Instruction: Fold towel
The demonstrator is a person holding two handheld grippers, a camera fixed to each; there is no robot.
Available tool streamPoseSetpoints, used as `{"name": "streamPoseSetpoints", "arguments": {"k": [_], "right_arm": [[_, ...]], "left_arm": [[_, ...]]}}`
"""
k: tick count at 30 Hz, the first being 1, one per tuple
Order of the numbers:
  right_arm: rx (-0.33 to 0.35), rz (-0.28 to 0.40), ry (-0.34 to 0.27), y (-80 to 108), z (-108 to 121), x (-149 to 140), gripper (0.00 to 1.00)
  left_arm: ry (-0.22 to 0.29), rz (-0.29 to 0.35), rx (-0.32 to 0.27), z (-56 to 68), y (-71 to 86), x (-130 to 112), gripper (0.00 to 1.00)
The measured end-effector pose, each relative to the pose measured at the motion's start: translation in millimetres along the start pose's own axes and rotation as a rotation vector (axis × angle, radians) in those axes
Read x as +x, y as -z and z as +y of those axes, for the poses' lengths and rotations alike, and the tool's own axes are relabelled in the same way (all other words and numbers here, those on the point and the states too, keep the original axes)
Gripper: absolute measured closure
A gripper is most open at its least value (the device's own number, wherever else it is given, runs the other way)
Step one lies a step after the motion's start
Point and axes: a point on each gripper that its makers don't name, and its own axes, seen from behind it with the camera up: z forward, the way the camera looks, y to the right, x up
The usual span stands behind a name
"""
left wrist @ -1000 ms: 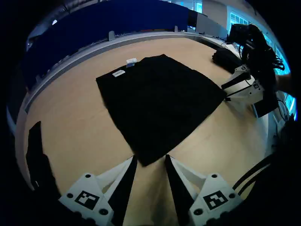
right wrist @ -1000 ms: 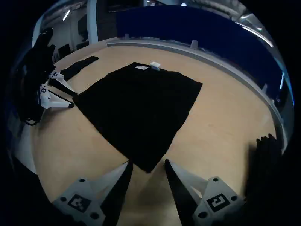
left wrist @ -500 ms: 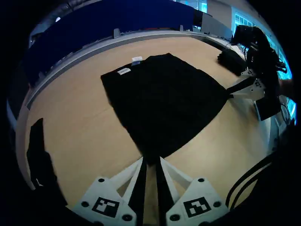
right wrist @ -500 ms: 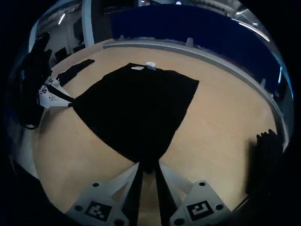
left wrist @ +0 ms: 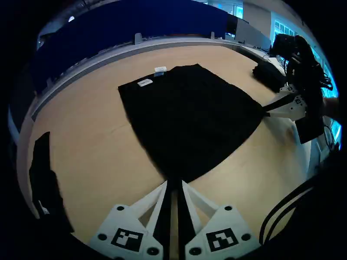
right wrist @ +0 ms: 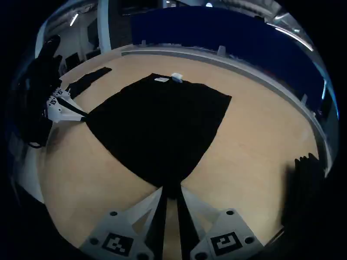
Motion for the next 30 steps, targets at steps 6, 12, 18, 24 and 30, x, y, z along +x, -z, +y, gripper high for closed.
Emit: {"name": "streamPoseSetpoints", "arguments": {"k": [6,12,18,24,30], "right_arm": [[-0.003,0.016,-0.011,10.4,2.2,9.8,0.85],[-0.004,0.024,0.001,23.8,1.3,19.7,0.85],[-0.003,0.039,0.013,40.5,-1.3,31.7,0.85],[0.006,0.053,0.018,60.1,-5.9,46.3,0.85],[0.004,0.056,0.039,82.1,-10.4,55.9,0.85]], "left_arm": [[0.015,0.012,-0.004,0.2,8.2,7.0,0.92],[0.039,0.025,-0.005,0.4,22.1,16.5,0.92],[0.049,0.034,-0.009,1.9,40.9,24.3,0.92],[0.067,0.046,-0.006,4.5,62.0,32.7,0.92],[0.086,0.057,-0.009,10.6,80.9,38.4,0.92]]}}
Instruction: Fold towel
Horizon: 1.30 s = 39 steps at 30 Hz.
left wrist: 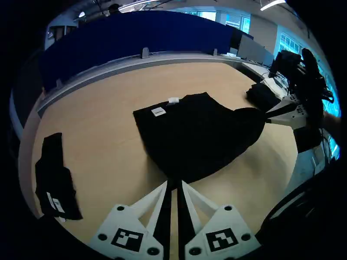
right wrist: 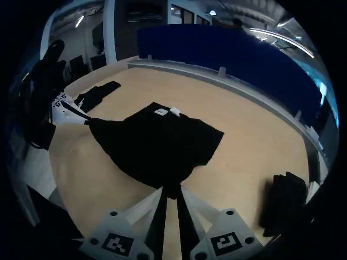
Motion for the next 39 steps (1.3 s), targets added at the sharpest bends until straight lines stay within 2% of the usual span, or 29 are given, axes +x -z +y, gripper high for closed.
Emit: {"name": "streamPoseSetpoints", "arguments": {"k": [9,18,30,39], "right_arm": [[0.015,0.003,-0.002,22.8,-9.9,10.7,0.85],[0.02,-0.008,-0.011,20.0,-9.4,6.9,0.85],[0.007,-0.021,-0.021,2.3,14.6,21.8,0.85],[-0.012,-0.034,-0.021,-26.2,40.9,39.7,0.85]], "left_arm": [[0.026,0.007,-0.008,11.6,25.4,2.6,0.92],[0.037,0.009,-0.011,13.2,25.9,2.6,0.92],[0.051,0.05,0.013,-3.1,13.4,30.5,0.92],[0.058,0.081,0.03,-20.9,-15.1,59.9,0.92]]}}
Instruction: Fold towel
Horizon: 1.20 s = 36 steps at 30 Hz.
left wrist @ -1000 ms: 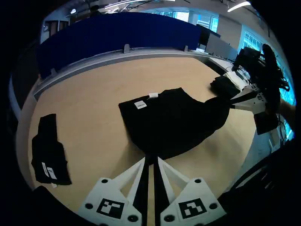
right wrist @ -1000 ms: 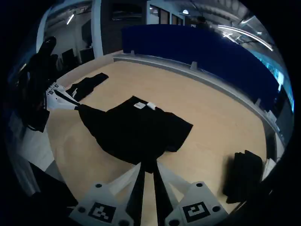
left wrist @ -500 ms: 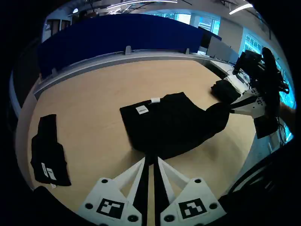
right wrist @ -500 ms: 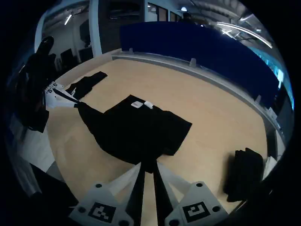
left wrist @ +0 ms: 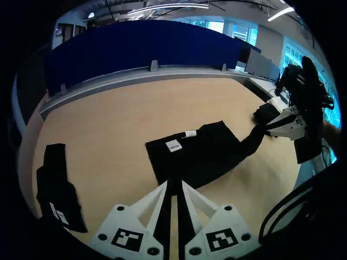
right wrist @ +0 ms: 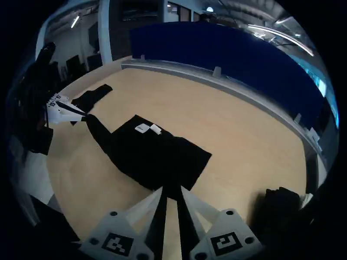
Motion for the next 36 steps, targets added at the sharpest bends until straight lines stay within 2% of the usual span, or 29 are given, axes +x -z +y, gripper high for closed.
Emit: {"name": "streamPoseSetpoints", "arguments": {"k": [6,12,24,36], "right_arm": [[-0.008,-0.005,-0.015,-17.4,14.6,11.0,0.85],[-0.014,-0.013,-0.031,-31.0,26.0,16.4,0.85],[-0.017,-0.026,-0.049,-41.8,32.6,17.0,0.85],[-0.016,-0.05,-0.054,-56.4,41.7,14.3,0.85]], "left_arm": [[-0.005,0.004,0.014,-12.4,-22.7,12.3,0.92],[0.005,0.006,0.014,-17.3,-39.5,20.1,0.92],[0.017,0.008,0.019,-24.3,-52.3,25.4,0.92],[0.009,0.002,0.023,-29.7,-73.2,29.6,0.92]]}}
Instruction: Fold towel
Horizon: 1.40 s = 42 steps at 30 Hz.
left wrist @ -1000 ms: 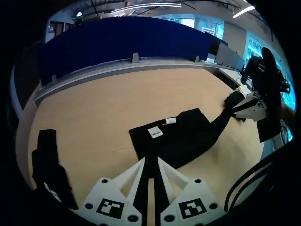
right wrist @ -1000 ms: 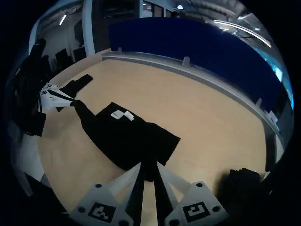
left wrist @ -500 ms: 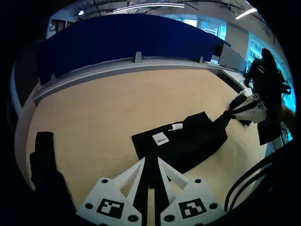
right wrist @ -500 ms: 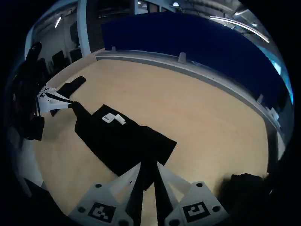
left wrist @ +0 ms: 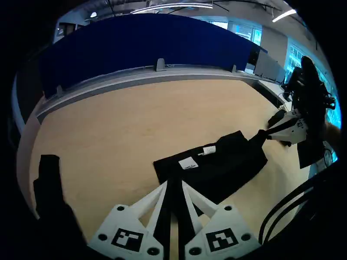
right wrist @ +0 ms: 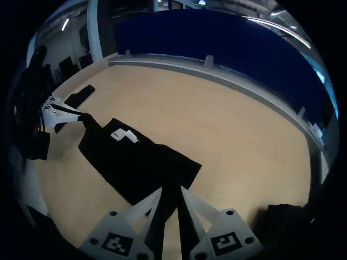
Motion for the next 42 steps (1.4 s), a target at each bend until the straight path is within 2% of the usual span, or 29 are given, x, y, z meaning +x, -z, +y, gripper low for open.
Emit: {"name": "streamPoseSetpoints", "arguments": {"k": [7,14,20,24,28,30,37,41,42], "right_arm": [[-0.009,-0.007,-0.017,-15.5,4.9,-4.1,0.84],[-0.054,-0.013,-0.041,-33.5,12.9,-11.0,0.73],[-0.065,-0.014,-0.056,-40.9,12.5,-14.8,0.66],[-0.069,-0.019,-0.061,-41.1,13.1,-16.9,0.52],[-0.091,-0.019,-0.058,-39.7,18.4,-17.3,0.44],[-0.109,-0.02,-0.055,-39.9,22.5,-18.3,0.43],[-0.119,-0.001,-0.068,-37.9,25.4,-11.4,0.29],[-0.125,0.017,-0.085,-36.5,28.7,-7.0,0.0],[-0.123,0.021,-0.091,-36.1,29.0,-6.2,0.0]], "left_arm": [[-0.01,-0.013,0.006,-4.1,-14.2,-8.4,0.92],[-0.009,-0.029,0.047,-14.7,-32.6,-20.7,0.91],[-0.021,-0.041,0.073,-19.1,-42.5,-25.5,0.84],[-0.014,-0.048,0.083,-21.2,-43.0,-24.3,0.56],[0.016,-0.055,0.08,-22.3,-42.5,-24.2,0.17],[0.026,-0.049,0.084,-24.3,-42.3,-23.5,0.11],[-0.002,-0.04,0.107,-29.0,-39.8,-21.5,0.09],[0.002,-0.036,0.108,-29.4,-38.2,-20.8,0.09],[0.005,-0.035,0.107,-29.4,-37.8,-20.4,0.09]]}}
